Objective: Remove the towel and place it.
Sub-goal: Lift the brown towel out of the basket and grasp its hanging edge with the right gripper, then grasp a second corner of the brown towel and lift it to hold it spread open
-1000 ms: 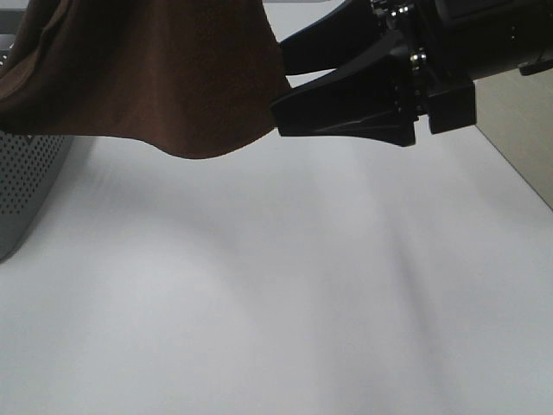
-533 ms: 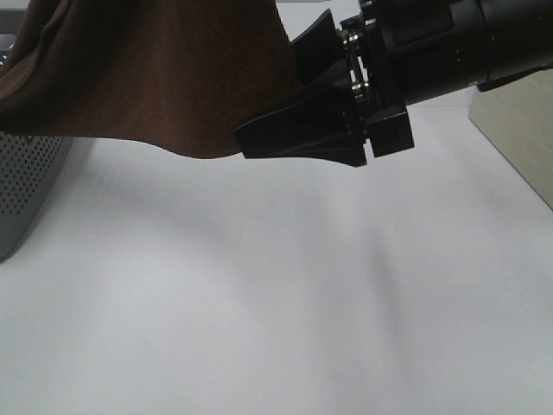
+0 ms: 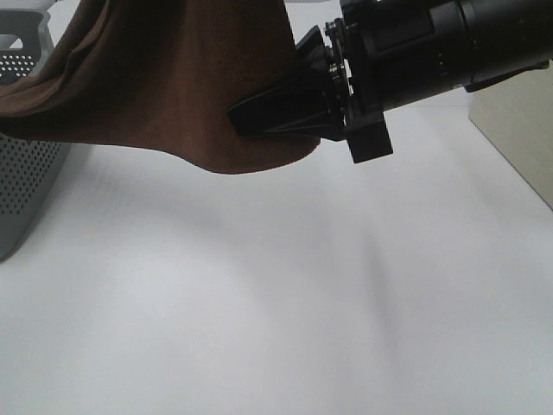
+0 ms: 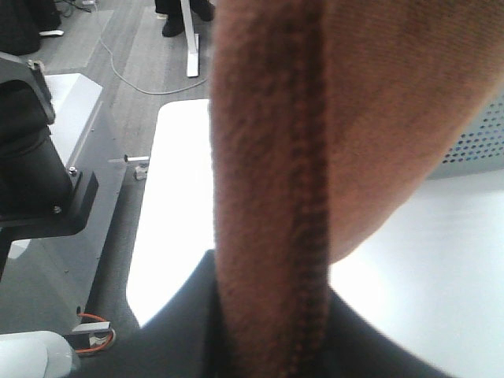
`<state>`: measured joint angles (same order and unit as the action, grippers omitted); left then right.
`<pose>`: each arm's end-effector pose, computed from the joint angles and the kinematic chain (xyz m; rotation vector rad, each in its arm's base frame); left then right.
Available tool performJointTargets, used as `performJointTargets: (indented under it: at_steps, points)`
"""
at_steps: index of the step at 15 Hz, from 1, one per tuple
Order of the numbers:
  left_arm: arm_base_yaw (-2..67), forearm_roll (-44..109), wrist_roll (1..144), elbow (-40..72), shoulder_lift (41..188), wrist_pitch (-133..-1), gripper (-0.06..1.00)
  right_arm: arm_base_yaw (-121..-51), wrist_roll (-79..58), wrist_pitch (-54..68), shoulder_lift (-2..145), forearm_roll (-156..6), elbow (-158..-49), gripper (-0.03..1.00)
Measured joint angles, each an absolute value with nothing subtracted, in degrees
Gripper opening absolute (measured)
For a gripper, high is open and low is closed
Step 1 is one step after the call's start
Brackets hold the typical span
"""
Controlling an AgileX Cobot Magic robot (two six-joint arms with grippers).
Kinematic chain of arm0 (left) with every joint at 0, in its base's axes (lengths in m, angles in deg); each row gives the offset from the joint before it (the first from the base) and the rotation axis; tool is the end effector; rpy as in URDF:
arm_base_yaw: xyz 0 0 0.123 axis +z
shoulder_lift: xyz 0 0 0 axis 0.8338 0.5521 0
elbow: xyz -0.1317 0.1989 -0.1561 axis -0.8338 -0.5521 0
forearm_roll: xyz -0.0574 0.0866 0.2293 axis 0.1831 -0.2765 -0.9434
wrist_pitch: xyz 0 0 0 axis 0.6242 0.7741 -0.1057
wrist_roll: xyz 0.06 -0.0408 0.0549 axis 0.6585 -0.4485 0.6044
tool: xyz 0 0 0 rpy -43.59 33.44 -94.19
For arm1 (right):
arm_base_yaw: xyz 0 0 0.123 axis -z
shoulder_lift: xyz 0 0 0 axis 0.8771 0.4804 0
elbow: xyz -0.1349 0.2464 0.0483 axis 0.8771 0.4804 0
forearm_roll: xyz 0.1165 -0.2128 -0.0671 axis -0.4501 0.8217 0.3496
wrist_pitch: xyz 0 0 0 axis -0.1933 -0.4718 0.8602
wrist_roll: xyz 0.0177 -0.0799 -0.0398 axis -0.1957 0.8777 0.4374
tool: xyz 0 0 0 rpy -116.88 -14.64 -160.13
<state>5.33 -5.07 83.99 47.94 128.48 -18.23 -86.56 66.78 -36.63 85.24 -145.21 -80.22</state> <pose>0.2205 -0.2275 0.5154 1.4775 1.2699 0.4209 0.2451 0.1939 0.2821 -1.3500 1.6442 0.9629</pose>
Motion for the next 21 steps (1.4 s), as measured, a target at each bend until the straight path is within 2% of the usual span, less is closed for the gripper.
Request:
performJointTargets:
  at_steps: [1,3,6,9,10,13,17,21]
  points:
    - [5.3,-5.1,84.0,47.9,128.5,-18.2,0.00,-86.6,66.7,-35.8,85.2,-144.9,-80.2,0.10]
    - [5.3,-5.1,84.0,47.9,128.5,-18.2,0.00,-86.6,66.0,-36.0,85.2,-143.0,-80.4,0.01]
    - [5.3,-5.1,84.0,47.9,128.5,-18.2,0.00,-86.6,62.9,-36.0,85.2,-141.3,-80.9,0.01]
    - [5.3,-4.8,81.2,47.9,128.5,-18.2,0.00,-86.6,47.4,-29.6,85.2,-139.2,-81.9,0.01]
    - [5.3,-4.7,78.0,47.9,128.5,-18.2,0.00,-86.6,31.4,-28.5,85.2,-131.6,-86.4,0.01]
    - [5.3,-4.7,74.1,47.9,128.5,-18.3,0.00,-86.6,3.6,-33.9,85.2,-109.9,-98.8,0.01]
    - [7.4,-2.0,72.5,47.9,128.5,-22.2,0.00,-86.6,-15.5,-41.7,85.2,-85.7,-116.4,0.01]
    - [14.9,6.4,73.4,47.9,128.6,-30.3,0.00,-86.6,-17.7,-43.2,88.8,-69.6,-135.1,0.01]
